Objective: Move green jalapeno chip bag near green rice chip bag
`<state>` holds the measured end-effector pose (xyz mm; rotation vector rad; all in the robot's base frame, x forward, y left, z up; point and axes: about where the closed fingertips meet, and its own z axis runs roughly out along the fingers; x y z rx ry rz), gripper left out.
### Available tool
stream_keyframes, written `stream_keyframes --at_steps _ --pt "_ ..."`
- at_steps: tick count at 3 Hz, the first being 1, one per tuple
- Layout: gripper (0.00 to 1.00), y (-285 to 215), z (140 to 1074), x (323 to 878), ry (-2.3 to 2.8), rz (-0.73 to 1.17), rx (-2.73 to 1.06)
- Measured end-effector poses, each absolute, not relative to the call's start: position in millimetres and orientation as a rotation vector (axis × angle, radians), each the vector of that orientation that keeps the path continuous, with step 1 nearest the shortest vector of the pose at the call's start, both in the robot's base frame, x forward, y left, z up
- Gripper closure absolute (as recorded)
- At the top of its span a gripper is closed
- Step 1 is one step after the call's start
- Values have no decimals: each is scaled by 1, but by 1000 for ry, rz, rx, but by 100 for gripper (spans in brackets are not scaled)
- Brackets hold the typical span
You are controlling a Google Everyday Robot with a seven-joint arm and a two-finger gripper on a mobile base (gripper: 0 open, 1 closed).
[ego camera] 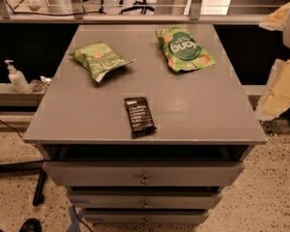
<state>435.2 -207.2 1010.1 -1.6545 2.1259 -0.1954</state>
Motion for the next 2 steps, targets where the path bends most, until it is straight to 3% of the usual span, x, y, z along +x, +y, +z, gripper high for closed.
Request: stream_keyframes --at_steps 2 --pt "0 -199 1013 439 2078 -177 -1659"
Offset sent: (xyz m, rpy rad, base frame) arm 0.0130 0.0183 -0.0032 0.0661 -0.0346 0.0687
